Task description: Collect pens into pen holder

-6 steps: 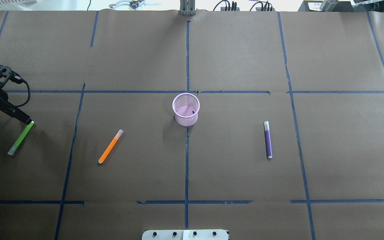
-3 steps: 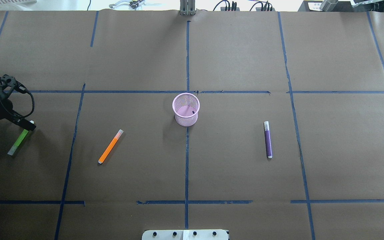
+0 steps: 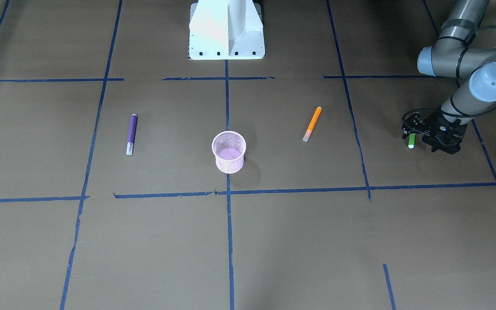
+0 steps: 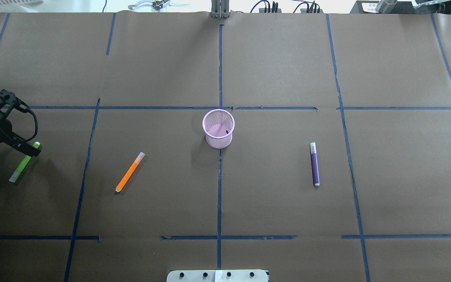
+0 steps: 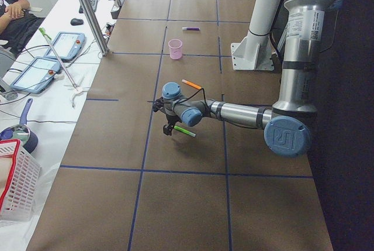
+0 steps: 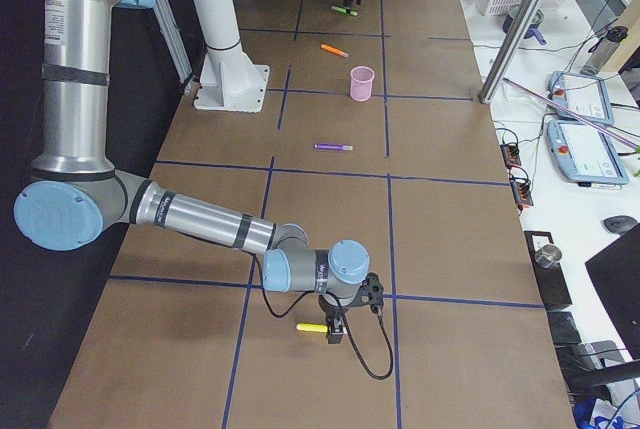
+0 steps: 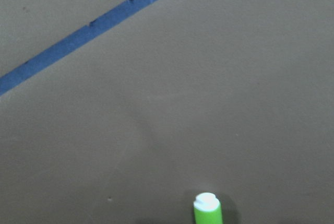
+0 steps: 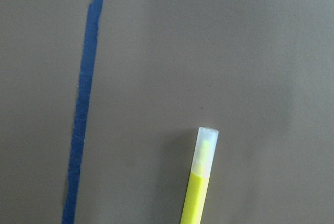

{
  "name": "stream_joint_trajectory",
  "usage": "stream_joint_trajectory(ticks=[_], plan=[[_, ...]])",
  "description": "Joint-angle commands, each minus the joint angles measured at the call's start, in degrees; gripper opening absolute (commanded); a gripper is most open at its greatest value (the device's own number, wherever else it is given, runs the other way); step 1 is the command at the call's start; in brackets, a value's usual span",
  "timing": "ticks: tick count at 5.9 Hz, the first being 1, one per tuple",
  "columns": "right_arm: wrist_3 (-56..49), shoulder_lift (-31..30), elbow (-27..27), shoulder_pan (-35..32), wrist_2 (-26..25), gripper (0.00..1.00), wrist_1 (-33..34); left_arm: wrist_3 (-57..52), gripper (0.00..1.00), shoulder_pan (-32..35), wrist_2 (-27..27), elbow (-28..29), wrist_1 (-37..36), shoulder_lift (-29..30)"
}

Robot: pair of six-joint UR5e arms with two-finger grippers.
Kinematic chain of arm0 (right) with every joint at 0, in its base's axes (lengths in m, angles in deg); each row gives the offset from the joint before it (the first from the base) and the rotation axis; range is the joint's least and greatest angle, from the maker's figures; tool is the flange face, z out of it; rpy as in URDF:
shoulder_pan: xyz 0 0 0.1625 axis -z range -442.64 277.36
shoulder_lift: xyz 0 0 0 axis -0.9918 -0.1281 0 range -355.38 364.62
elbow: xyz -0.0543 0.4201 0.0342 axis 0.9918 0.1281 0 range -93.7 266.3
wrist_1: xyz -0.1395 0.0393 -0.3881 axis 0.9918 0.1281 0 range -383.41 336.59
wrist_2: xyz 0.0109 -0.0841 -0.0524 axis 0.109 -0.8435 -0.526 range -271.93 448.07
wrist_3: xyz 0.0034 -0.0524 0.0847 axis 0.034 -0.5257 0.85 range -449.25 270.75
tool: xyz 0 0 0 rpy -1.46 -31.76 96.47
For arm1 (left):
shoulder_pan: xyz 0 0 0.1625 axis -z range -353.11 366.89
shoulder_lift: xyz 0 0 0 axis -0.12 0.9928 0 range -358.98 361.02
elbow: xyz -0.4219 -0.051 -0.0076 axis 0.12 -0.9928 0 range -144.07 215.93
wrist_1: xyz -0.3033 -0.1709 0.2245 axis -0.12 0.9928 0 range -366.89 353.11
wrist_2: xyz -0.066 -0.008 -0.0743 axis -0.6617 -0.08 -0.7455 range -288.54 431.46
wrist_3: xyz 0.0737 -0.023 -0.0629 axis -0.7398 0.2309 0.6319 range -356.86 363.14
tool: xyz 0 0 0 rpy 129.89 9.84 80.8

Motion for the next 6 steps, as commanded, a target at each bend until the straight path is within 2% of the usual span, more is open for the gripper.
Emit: stream_joint_trajectory(ticks=[1, 4, 5, 6], plan=[[0.0, 0.0, 0.5, 0.1, 0.0, 1.00, 0.0, 0.0, 1.00, -0.1, -0.1, 0.0, -0.1, -0.2], [0.6, 1.1, 3.7, 1.0, -0.2, 1.00, -2.0, 0.0, 1.00, -0.1, -0.1, 0.1, -0.1, -0.2], [6.2, 2.1, 7.8, 2.2, -0.2, 1.00, -9.6, 0.0, 1.00, -0.1, 0.0, 0.2, -0.2, -0.2], [8.7, 2.2, 9.7, 3.2, 0.1, 1.00, -13.5, 0.0, 1.00, -0.2, 0.0, 0.2, -0.2, -0.2]])
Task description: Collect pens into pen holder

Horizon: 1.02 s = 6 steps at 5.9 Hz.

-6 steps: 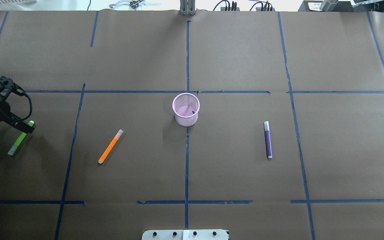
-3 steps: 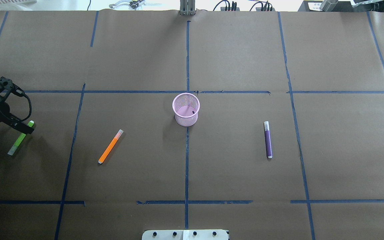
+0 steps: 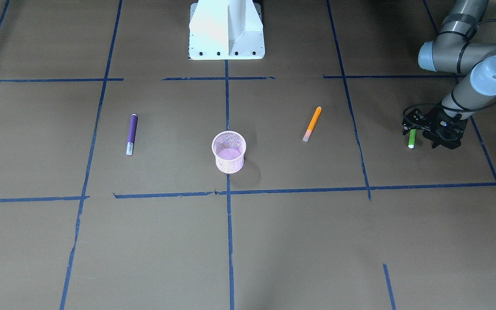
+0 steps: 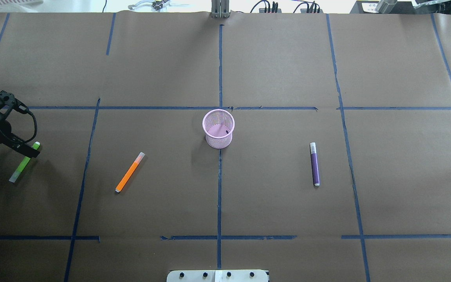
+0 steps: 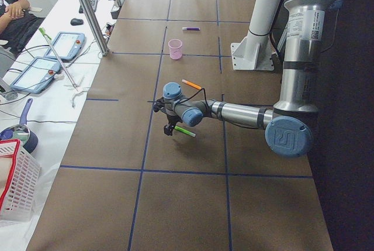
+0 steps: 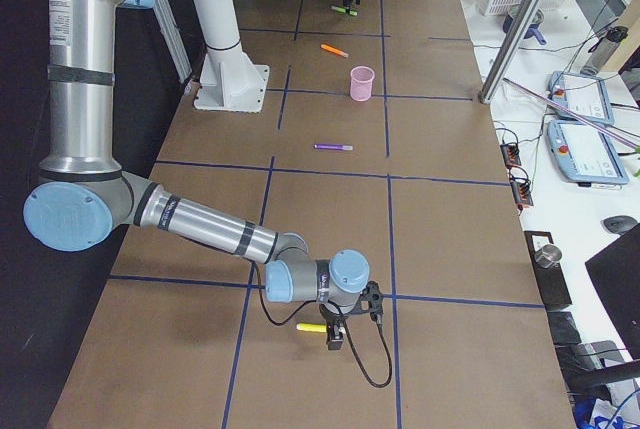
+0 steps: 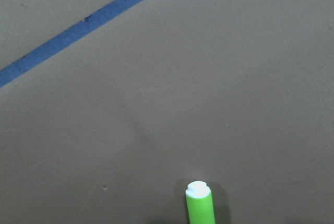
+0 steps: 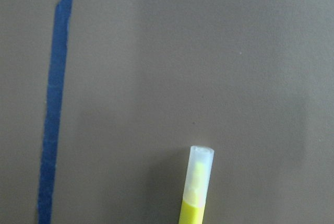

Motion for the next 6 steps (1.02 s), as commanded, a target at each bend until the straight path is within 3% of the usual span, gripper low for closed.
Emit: stream_joint_trajectory(ticks=[1, 4, 5, 6], plan=[[3.0, 0.3, 2.5, 1.1, 0.3, 1.00, -4.5, 0.0, 1.00, -0.1, 0.0, 0.1, 0.0, 0.0], [2.8, -0.1, 2.4, 1.1, 0.3, 1.00, -4.8, -0.1, 1.00, -0.1, -0.1, 0.1, -0.2, 0.0], [2.8, -0.1, 2.4, 1.1, 0.3, 1.00, -4.8, -0.1, 0.91, -0.1, -0.2, 0.1, -0.3, 0.0], [2.8, -0.1, 2.4, 1.1, 0.3, 1.00, -4.8, -0.1, 0.74, -0.1, -0.2, 0.1, -0.3, 0.0]])
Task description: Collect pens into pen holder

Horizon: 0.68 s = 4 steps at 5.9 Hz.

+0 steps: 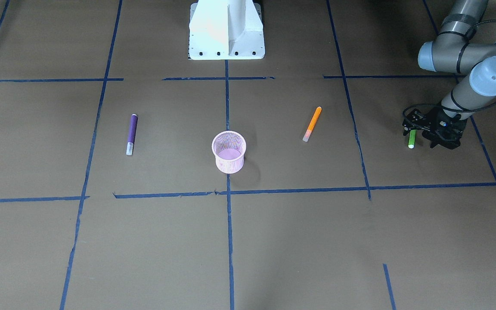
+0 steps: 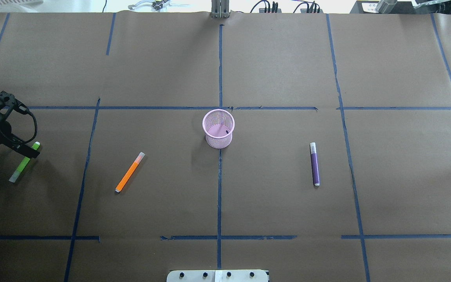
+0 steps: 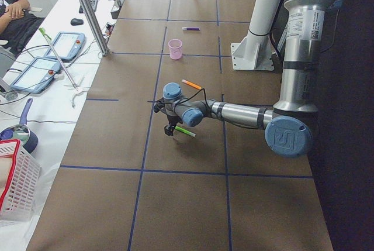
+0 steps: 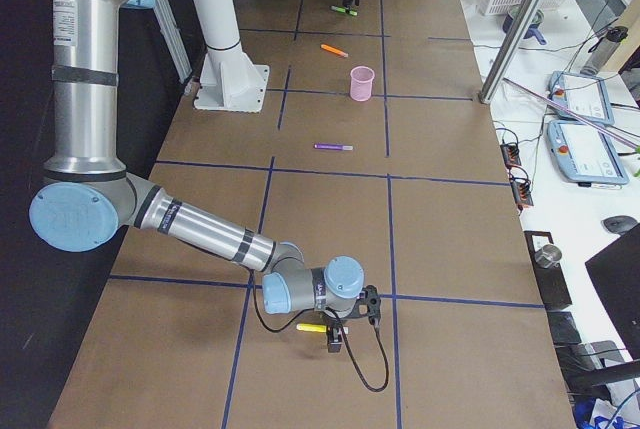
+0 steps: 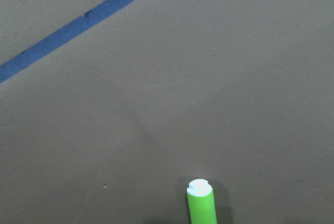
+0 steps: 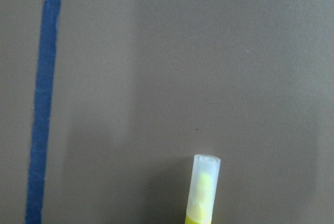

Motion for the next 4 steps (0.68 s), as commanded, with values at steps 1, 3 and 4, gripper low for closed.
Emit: stream_joint_trajectory(ticks=[1, 3, 4], plan=[[0.0, 0.0, 0.0, 0.0, 0.0, 1.00, 0.0, 0.1, 0.50, 0.0, -0.1, 0.0, -0.1, 0.0], [0.1, 0.0, 0.0, 0.0, 0.0, 1.00, 0.0, 0.0, 0.12, 0.0, -0.2, 0.0, -0.2, 0.1], [0.1, 0.0, -0.1, 0.0, 0.0, 1.00, 0.0, 0.0, 0.04, 0.0, -0.2, 0.0, -0.2, 0.1]])
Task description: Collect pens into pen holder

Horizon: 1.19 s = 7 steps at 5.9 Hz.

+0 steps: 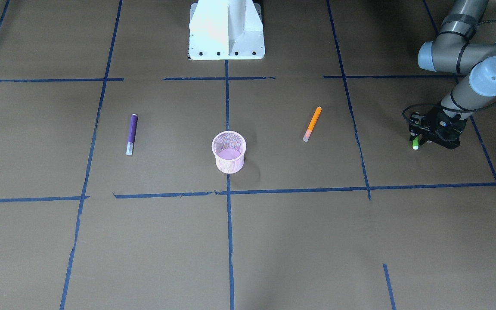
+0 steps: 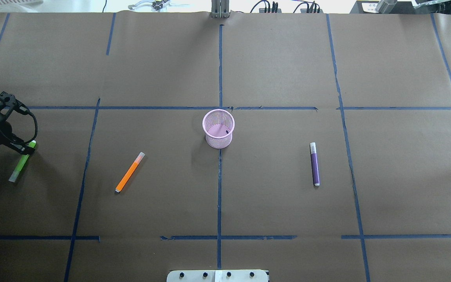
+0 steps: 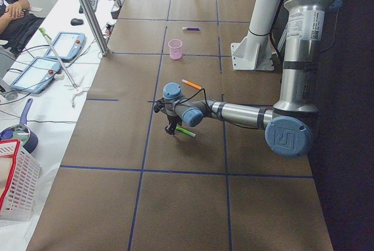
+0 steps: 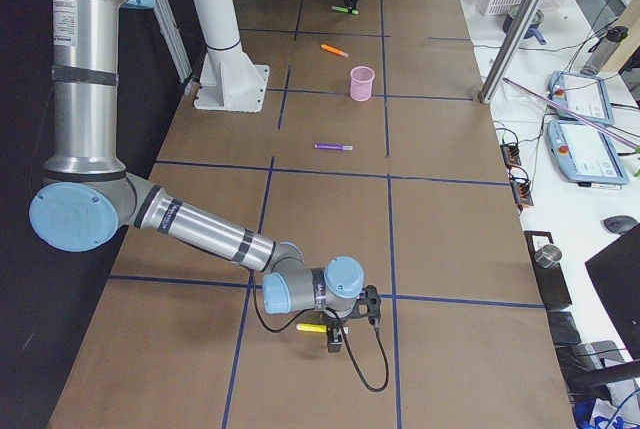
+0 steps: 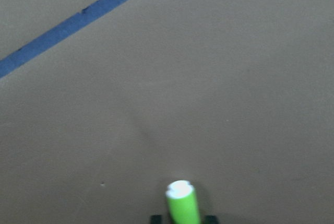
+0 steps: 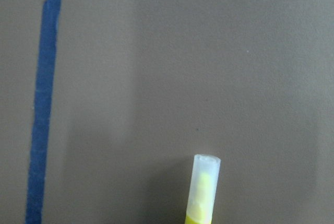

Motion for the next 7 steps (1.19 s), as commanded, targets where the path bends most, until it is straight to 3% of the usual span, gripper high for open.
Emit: stream_joint_trajectory(ticks=[1, 6, 7], plan=[[0.0, 0.0, -0.1, 0.0, 0.0, 1.00, 0.0, 0.0, 0.01, 0.0, -0.1, 0.0, -0.1, 0.0], [0.1, 0.0, -0.1, 0.0, 0.0, 1.00, -0.1, -0.3, 0.00, 3.5, -3.9, -5.3, -1.5, 0.8], [0.1, 0.0, -0.2, 0.0, 0.0, 1.00, 0.0, -0.3, 0.00, 3.9, -3.8, -9.6, -7.8, 4.6]])
